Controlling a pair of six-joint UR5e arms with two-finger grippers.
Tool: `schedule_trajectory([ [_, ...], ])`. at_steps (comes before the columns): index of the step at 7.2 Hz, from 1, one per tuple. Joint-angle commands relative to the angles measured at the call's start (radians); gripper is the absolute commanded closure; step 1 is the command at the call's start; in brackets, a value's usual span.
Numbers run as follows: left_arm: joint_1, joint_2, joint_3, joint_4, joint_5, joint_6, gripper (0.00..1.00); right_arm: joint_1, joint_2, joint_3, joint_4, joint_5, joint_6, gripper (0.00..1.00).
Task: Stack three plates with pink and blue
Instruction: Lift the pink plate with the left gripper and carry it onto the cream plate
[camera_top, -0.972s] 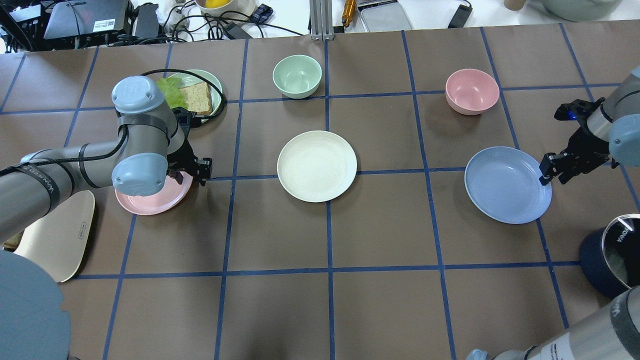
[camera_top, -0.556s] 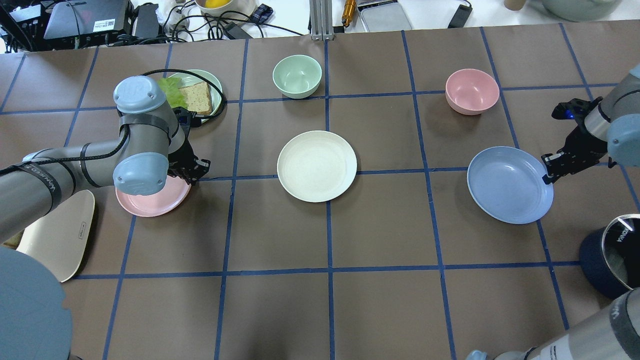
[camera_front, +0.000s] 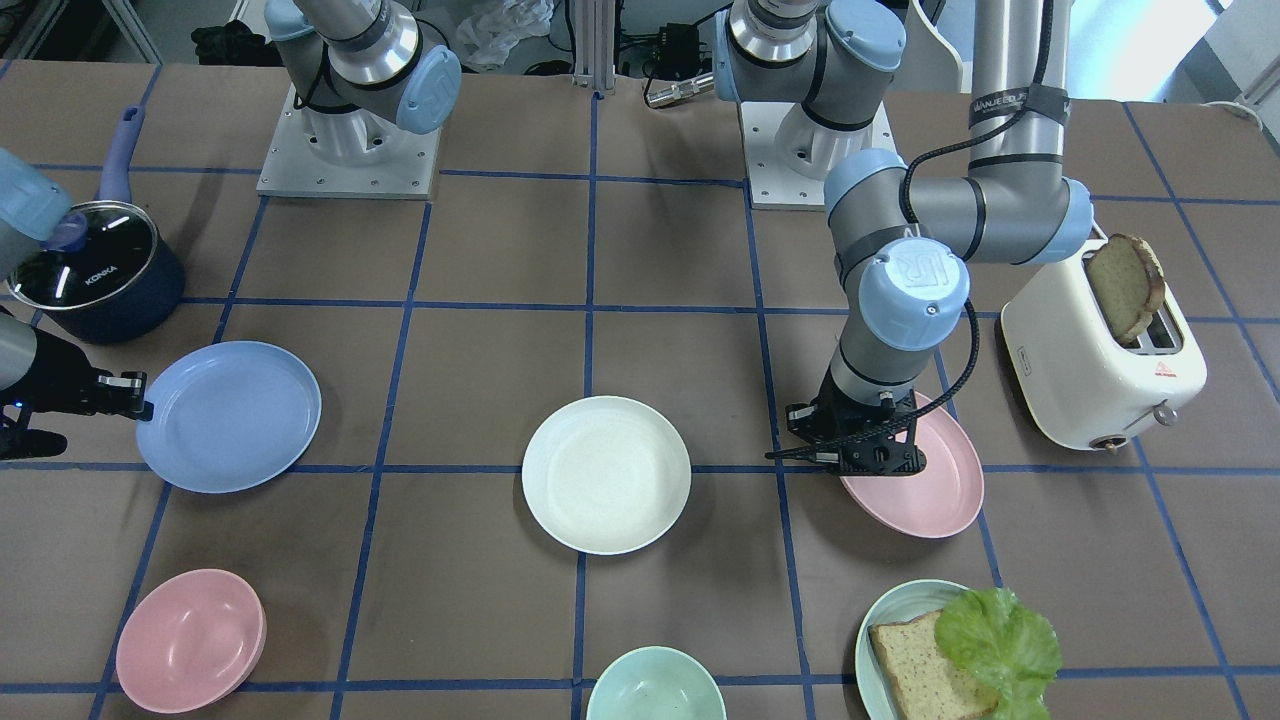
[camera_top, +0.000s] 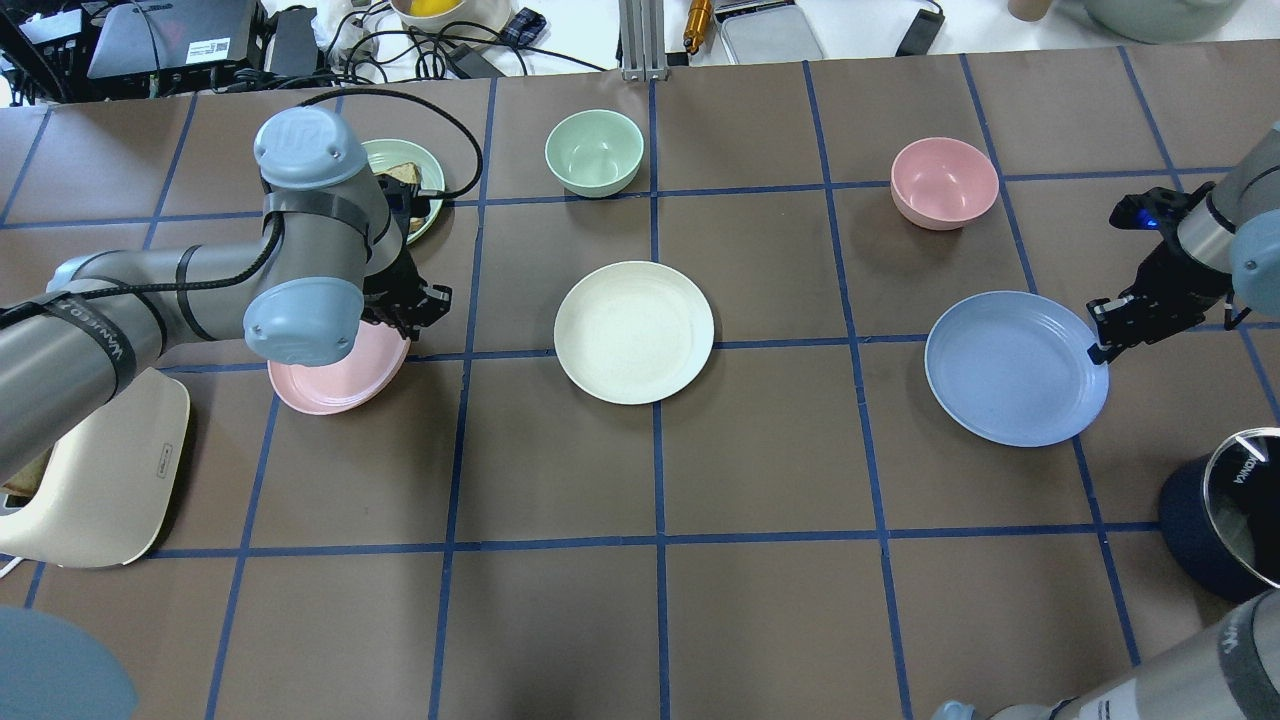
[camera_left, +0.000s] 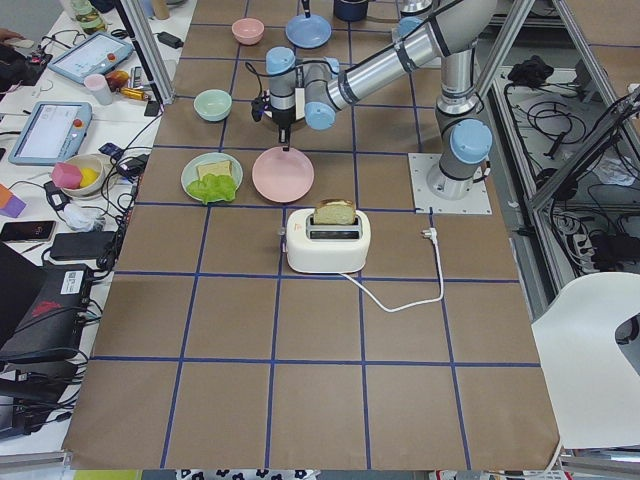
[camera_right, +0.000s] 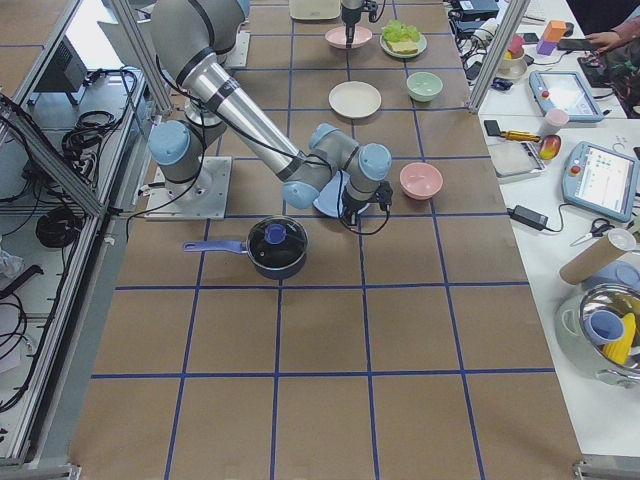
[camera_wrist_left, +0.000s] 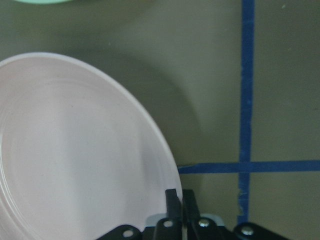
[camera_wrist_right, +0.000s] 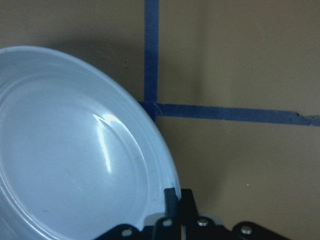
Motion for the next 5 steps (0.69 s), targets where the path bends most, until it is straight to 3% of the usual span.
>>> schedule_trajectory([
  [1,-0.155,-0.05,0.197,-0.183,0.0,-0.259,1.0,0.052,-0.077,-0.003,0.03,0.0,0.075,1.0],
  [4,-0.399,-0.229,0.458,-0.23,-0.031,-0.664,1.0,0.085,-0.094,-0.027,0.066,-0.002,0.118,1.0],
  [5,-0.43,-0.283,0.522,-0.23,-0.033,-0.705,1.0,0.085,-0.091,-0.061,0.11,0.002,0.118,1.0],
])
